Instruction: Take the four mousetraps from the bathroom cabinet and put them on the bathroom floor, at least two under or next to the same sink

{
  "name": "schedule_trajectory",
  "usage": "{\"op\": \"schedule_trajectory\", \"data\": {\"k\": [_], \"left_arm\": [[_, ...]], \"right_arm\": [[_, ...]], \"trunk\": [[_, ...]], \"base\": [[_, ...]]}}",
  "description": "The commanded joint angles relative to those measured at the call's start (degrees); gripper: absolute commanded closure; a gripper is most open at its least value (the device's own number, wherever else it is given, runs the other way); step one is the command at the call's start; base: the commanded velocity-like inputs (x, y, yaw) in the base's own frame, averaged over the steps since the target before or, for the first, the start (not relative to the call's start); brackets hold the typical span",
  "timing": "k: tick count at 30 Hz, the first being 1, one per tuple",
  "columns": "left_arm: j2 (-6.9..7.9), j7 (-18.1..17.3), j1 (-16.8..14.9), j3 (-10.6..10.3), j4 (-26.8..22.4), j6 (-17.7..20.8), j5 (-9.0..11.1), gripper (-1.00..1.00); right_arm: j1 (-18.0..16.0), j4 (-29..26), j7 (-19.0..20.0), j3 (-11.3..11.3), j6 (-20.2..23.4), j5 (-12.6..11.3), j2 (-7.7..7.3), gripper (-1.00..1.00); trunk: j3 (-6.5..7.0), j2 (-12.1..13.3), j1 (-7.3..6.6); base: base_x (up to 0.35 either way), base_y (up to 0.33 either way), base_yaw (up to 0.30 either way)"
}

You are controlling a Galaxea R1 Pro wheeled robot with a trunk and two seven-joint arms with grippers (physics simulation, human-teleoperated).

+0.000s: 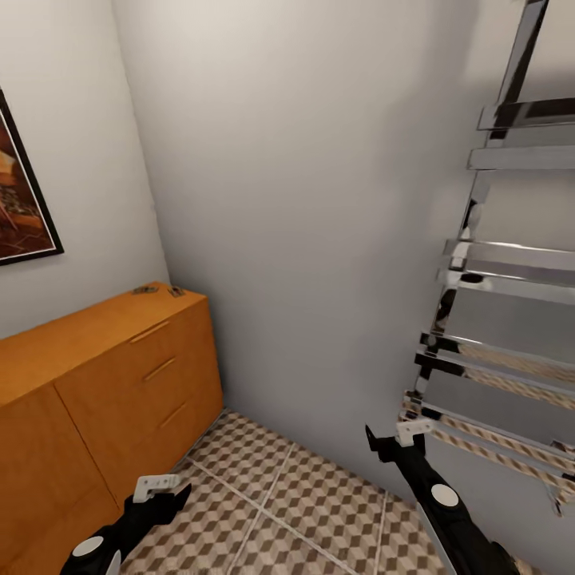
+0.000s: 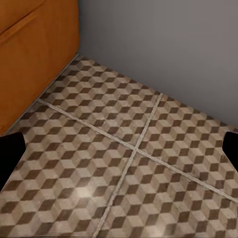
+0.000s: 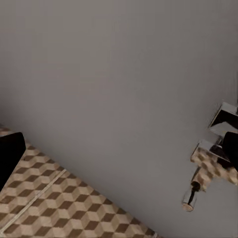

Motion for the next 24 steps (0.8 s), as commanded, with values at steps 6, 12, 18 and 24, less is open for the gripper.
{"op": "schedule_trajectory", "data": {"k": [6, 12, 18, 24], "left_arm": [[-0.10, -0.3, 0.0, 0.0, -0.1, 0.4, 0.1, -1.00], [-0.11, -0.3, 0.0, -0.1, 0.0, 0.4, -0.1, -1.00], [-0.31, -0.3, 0.0, -0.1, 0.7, 0.4, -0.2, -1.00], [-0.79, 0.6, 0.0, -0.2, 1.5, 0.3, -0.3, -1.00]], "right_arm": [[0.0, 0.0, 0.1, 0.0, 0.0, 0.2, -0.04, -1.00], [0.0, 0.0, 0.1, 0.1, 0.0, 0.2, -0.04, -1.00], [0.0, 0.0, 0.1, 0.1, 0.0, 0.1, -0.04, -1.00], [0.0, 0.0, 0.1, 0.1, 0.0, 0.2, -0.04, -1.00]], "trunk": [[-0.06, 0.0, 0.00], [-0.06, 0.0, 0.00], [-0.06, 0.0, 0.00], [-0.06, 0.0, 0.00]], "base": [[0.000, 0.000, 0.288], [0.000, 0.000, 0.288], [0.000, 0.000, 0.288], [0.000, 0.000, 0.288]]}}
